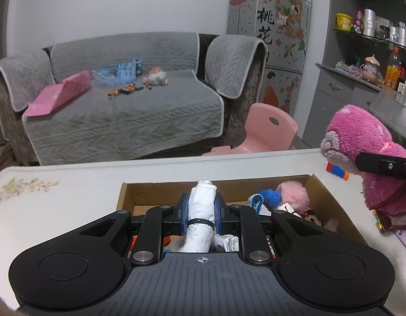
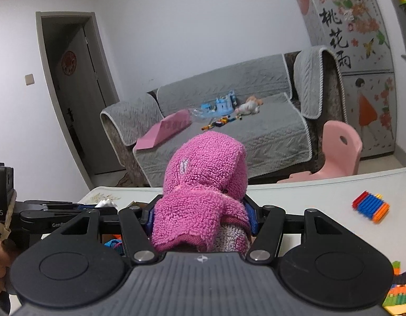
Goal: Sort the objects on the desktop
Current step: 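Carry the white sock and pink fuzzy toy over the box with both grippers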
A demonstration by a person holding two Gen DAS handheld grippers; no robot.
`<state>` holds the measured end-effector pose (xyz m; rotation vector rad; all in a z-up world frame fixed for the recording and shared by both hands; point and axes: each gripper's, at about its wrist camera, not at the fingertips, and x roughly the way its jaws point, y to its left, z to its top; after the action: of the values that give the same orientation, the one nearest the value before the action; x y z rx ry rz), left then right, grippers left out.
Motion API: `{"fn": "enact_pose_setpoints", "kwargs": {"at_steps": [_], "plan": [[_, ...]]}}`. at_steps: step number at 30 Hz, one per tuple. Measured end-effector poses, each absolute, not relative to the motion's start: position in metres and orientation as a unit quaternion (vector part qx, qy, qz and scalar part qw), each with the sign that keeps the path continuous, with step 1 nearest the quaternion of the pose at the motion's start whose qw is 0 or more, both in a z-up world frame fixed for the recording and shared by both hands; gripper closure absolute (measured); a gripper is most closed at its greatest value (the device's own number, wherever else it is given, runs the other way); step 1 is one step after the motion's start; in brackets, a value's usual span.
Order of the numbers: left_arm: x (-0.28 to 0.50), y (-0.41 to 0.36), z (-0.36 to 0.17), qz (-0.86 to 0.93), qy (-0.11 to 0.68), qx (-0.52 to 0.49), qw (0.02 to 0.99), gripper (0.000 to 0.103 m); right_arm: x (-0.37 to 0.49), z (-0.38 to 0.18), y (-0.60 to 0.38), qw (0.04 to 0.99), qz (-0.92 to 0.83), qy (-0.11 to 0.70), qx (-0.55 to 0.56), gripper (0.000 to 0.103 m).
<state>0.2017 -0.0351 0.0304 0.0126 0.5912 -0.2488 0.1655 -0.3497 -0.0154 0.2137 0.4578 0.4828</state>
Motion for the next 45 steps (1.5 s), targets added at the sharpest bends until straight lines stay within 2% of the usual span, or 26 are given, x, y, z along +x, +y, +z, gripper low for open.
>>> {"fn": "enact_pose_setpoints", "kwargs": {"at_steps": [27,35,43,44,45], "plan": [[0.217,-0.067,-0.011,-0.127,0.337,0.047,0.932,0.077,0.182,-0.044,-0.32,0.928,0.224,0.288,0.069,0.046],[0.216,-0.072,-0.015,-0.128,0.338,0.053,0.931,0.072,0.183,-0.048,-0.315,0.927,0.221,0.298,0.058,0.041],[0.216,-0.072,-0.015,-0.127,0.337,0.057,0.931,0.071,0.184,-0.049,-0.314,0.927,0.22,0.297,0.055,0.04],[0.215,-0.072,-0.016,-0.126,0.336,0.058,0.932,0.07,0.184,-0.05,-0.315,0.927,0.221,0.297,0.056,0.039],[0.215,-0.073,-0.016,-0.126,0.336,0.059,0.931,0.065,0.184,-0.05,-0.315,0.927,0.221,0.297,0.057,0.039]]}}
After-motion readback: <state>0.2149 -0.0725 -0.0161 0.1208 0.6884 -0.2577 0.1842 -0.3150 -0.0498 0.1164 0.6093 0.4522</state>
